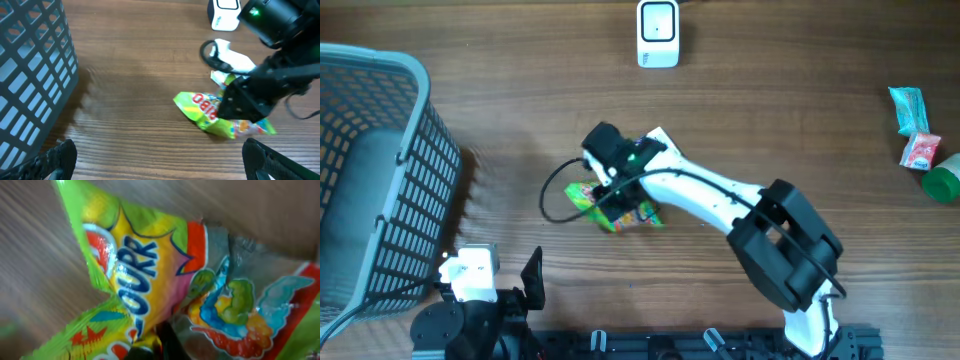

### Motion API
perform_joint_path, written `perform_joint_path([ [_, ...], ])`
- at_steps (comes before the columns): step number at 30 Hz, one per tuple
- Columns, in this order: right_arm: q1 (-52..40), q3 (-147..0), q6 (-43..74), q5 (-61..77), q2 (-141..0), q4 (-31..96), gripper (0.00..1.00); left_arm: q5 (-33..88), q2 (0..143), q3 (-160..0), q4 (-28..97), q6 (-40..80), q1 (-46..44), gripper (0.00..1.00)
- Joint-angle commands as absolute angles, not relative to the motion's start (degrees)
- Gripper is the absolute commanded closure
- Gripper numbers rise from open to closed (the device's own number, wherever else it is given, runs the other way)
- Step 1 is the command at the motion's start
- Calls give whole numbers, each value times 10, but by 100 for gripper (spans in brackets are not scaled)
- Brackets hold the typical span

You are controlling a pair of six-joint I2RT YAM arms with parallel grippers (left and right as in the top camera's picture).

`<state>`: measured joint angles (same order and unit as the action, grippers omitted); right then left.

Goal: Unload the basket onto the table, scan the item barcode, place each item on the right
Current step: 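Lower the right gripper onto the green Haribo candy bag and grasp it, then lift the Haribo bag and hold it under the scanner with right gripper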

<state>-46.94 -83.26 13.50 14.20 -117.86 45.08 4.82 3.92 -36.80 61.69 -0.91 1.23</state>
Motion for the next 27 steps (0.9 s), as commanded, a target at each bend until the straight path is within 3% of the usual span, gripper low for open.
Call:
perform_joint_path([
  [1,-423,-903,200,281,-1172,615,96,57,39,-365,616,-1,14,0],
  [4,-359,-964,330,345,-1155,812,96,57,39,-365,616,-1,14,0],
  [7,-305,-966,392,415,-1153,923,96,57,39,-365,616,-2,14,0],
  [13,-240,-964,452,566,-1153,922,96,57,39,-365,616,-1,14,0],
  [18,-219,-964,668,584,-1153,904,96,57,39,-365,616,-2,14,0],
  [20,-211,-964,727,601,-1153,873,96,57,39,-365,616,-1,14,0],
  [23,-190,-964,905,601,-1153,798,95,57,39,-365,616,-1,14,0],
  [27,-163,-964,1028,639,-1154,730,96,57,39,-365,616,-2,14,0],
])
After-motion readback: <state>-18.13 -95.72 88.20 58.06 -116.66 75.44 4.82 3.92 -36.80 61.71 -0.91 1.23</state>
